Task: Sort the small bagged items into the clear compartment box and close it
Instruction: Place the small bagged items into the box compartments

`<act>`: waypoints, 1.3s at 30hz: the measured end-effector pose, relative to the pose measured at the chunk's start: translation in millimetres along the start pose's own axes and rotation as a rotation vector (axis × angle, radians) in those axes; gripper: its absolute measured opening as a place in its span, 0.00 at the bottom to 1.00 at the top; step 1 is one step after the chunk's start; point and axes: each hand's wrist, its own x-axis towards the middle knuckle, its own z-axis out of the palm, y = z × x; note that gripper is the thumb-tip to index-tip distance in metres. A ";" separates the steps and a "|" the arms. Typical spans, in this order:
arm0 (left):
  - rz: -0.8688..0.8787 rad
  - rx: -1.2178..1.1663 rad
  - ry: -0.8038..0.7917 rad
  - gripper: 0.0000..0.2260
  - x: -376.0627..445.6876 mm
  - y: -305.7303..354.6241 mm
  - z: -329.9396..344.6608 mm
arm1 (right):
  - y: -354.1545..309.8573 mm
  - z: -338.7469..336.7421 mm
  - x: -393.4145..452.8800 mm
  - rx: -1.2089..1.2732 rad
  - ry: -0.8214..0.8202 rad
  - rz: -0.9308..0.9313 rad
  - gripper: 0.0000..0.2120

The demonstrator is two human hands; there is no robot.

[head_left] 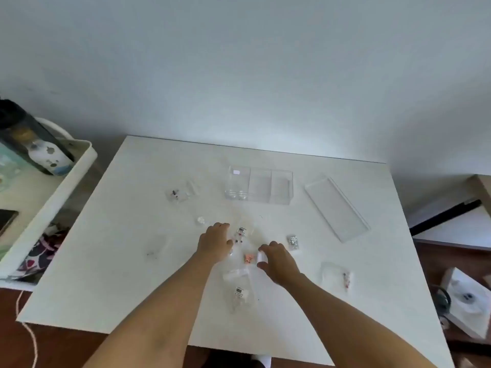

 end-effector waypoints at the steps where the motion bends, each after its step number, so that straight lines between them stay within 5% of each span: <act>1: 0.003 -0.016 0.014 0.23 5.6 0.6 0.2 | -3.2 2.3 1.9 0.007 0.005 0.022 0.20; 8: 0.010 -0.037 0.082 0.25 38.0 13.3 4.4 | -18.3 11.6 16.7 0.092 0.095 0.119 0.15; 15: 0.034 -0.209 -0.014 0.24 52.6 7.9 2.8 | -16.7 14.1 17.7 0.186 0.104 0.193 0.10; 20: 0.056 -0.295 -0.028 0.11 53.4 3.9 5.2 | -14.2 5.7 18.9 0.316 0.156 0.270 0.06; 24: 0.141 -0.315 0.030 0.04 56.2 4.7 -0.3 | -2.6 -17.5 22.5 0.526 0.316 0.262 0.11; 29: 0.156 -0.397 0.193 0.08 65.0 16.7 -25.3 | 19.1 -62.9 36.2 0.601 0.499 0.267 0.04; 39: 0.098 -0.455 0.374 0.04 116.1 69.4 -73.1 | 44.0 -127.4 71.7 0.708 0.600 0.222 0.09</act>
